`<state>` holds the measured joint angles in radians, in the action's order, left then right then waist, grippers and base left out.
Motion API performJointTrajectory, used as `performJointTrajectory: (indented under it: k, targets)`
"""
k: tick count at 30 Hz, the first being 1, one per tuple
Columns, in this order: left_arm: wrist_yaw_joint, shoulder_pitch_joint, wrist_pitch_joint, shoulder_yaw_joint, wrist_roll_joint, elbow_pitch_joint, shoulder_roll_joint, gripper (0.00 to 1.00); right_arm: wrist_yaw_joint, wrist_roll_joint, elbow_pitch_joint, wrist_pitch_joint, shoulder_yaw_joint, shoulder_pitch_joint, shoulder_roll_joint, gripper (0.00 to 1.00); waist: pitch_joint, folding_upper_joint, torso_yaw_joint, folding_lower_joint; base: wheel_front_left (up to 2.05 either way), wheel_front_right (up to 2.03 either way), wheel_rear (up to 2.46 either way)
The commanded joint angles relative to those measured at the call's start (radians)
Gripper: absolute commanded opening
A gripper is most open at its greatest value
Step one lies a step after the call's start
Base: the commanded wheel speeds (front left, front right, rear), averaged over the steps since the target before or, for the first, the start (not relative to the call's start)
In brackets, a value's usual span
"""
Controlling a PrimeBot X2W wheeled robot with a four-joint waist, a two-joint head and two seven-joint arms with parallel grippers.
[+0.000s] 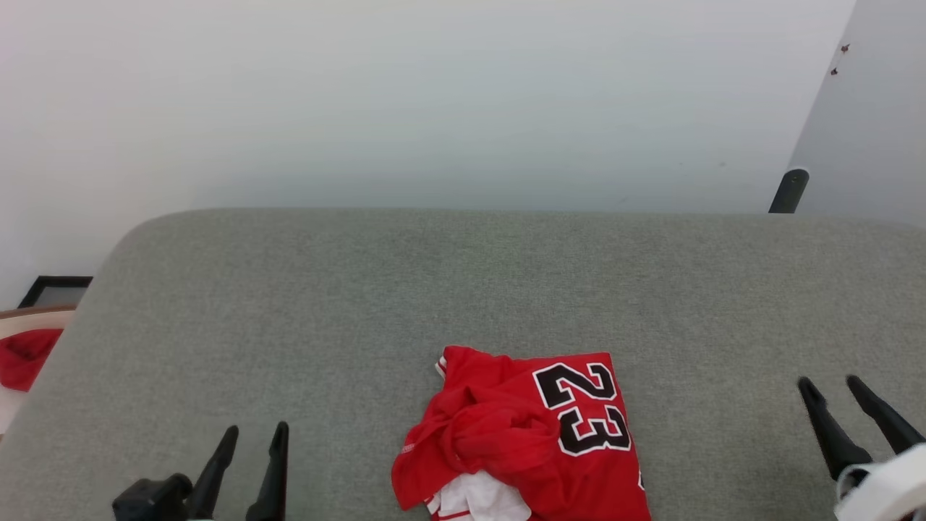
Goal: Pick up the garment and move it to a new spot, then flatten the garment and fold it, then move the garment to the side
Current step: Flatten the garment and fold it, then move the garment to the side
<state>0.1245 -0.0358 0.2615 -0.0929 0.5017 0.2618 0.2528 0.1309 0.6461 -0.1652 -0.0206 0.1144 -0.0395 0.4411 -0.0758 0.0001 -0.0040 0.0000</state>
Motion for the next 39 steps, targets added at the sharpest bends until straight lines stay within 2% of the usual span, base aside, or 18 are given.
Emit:
performJointTrajectory:
  k: [1, 11, 23, 30, 39]
  targets:
    - [0.005, -0.013, 0.003, 0.007, -0.006, -0.002, -0.002, 1.00, 0.000, 0.007, -0.002, 0.013, -0.010, 0.018, 0.000, 1.00, -0.004, -0.0001, 0.004, 0.0000, 0.00, 0.00, 0.00]
    - [0.006, -0.007, 0.003, 0.019, -0.038, -0.018, 0.012, 1.00, 0.000, 0.017, 0.003, 0.071, -0.075, 0.118, -0.028, 1.00, -0.013, -0.0001, 0.026, 0.0000, 0.00, 0.00, 0.00]
    - [0.007, -0.009, 0.003, 0.008, -0.033, -0.034, 0.016, 1.00, -0.001, -0.001, 0.008, 0.056, -0.081, 0.125, -0.044, 1.00, -0.012, -0.0001, 0.028, 0.0000, 0.00, 0.00, 0.00]
    - [0.007, -0.006, 0.003, 0.022, -0.032, -0.027, 0.014, 1.00, -0.001, -0.011, 0.015, 0.025, -0.054, 0.102, -0.057, 1.00, -0.007, -0.0001, 0.049, 0.0000, 0.00, 0.00, 0.00]
    - [0.007, 0.008, 0.003, 0.042, -0.049, -0.011, 0.008, 1.00, 0.000, -0.008, 0.031, -0.042, 0.033, 0.052, -0.076, 1.00, 0.008, -0.0001, 0.141, 0.0000, 0.00, 0.00, 0.00]
